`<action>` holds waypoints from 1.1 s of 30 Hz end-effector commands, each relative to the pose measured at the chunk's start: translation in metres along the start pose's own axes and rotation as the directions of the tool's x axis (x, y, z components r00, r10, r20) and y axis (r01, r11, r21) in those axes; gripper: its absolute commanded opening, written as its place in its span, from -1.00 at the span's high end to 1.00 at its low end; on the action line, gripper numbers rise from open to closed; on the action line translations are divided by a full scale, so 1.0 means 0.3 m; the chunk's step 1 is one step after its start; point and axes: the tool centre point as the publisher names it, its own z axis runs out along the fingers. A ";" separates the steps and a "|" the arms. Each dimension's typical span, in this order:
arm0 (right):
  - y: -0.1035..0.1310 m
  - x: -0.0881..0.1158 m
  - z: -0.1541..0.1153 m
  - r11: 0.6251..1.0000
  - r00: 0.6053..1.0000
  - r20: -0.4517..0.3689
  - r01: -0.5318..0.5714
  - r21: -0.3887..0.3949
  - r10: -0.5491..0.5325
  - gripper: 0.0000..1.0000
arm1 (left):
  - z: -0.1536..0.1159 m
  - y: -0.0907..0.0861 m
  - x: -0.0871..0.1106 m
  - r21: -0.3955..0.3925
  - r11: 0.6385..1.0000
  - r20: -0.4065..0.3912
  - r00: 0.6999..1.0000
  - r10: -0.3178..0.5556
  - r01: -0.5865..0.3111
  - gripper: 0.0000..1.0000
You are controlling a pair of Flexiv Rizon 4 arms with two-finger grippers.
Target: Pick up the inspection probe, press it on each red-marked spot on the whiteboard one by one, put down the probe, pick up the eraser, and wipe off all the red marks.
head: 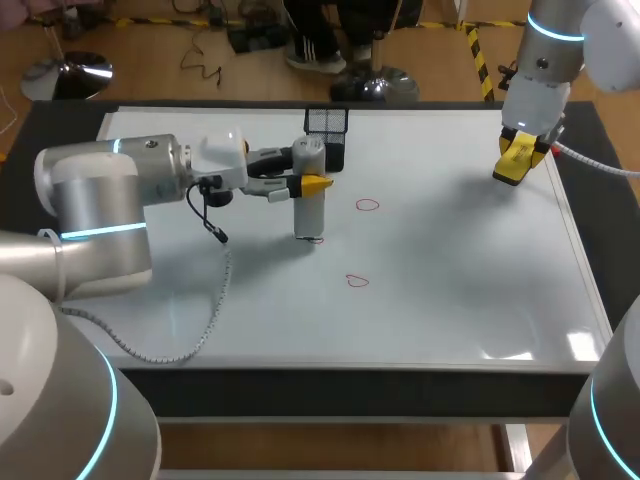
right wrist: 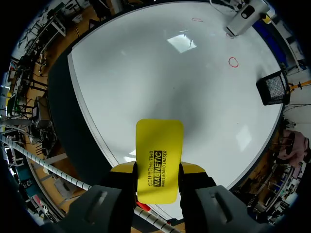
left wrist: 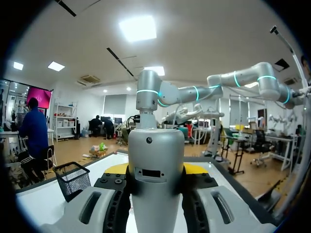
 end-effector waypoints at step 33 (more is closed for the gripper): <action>-0.001 0.002 -0.003 1.000 1.000 -0.002 0.001 0.002 -0.001 1.00 | 0.019 0.069 0.002 -0.052 0.998 -0.021 0.999 0.038 -0.039 1.00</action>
